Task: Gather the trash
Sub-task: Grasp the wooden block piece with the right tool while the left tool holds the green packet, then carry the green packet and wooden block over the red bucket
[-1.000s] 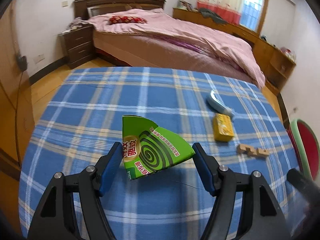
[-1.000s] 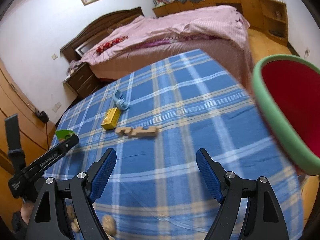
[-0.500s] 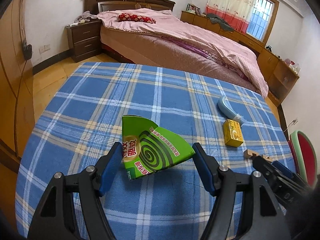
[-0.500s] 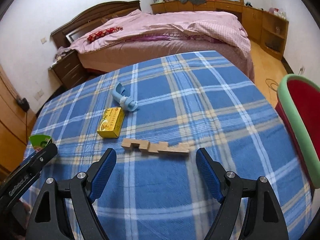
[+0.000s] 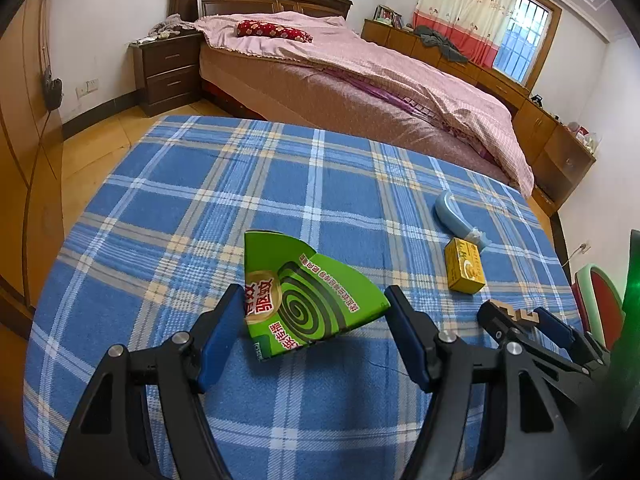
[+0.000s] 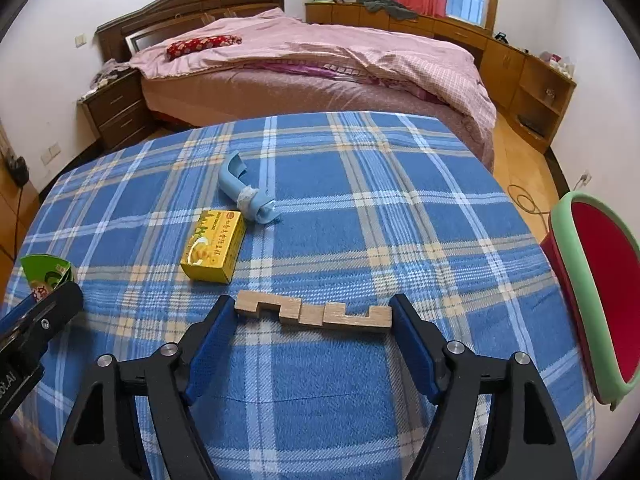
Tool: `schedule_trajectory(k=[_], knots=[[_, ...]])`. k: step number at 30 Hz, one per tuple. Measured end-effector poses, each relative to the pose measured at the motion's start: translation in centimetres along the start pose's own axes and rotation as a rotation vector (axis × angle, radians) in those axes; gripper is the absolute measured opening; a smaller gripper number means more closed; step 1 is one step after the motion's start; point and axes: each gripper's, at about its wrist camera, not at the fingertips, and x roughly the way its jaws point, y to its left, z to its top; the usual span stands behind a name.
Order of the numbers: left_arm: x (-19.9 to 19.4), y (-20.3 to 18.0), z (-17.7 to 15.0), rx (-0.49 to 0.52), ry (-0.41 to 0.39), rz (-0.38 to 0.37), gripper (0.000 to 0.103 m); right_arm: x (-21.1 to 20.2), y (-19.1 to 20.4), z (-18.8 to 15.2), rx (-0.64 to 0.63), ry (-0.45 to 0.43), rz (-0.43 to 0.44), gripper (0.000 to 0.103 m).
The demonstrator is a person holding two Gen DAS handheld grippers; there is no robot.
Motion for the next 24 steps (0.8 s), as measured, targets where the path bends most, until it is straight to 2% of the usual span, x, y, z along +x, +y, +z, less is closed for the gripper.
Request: schedule_trajectory(k=[3, 7, 15, 24], knots=[[-0.1, -0.1, 0.0, 0.003, -0.004, -0.007, 0.071, -0.3, -0.3, -0.2, 0.003, 0.002, 0.024, 0.078], [-0.7, -0.6, 0.1, 0.013, -0.026, -0.021, 0.071, -1.9, -2.1, -0.9, 0.089, -0.007, 0.084, 0.078], [-2.3, -2.3, 0.0, 0.055, -0.054, -0.083, 0.071, -8.2, -5.4, -4.3, 0.15, -0.099, 0.126, 0.078], [-7.6, -5.2, -1.3, 0.121, -0.086, -0.166, 0.071, -13.7, -10.3, -7.9, 0.254, -0.163, 0.134, 0.078]])
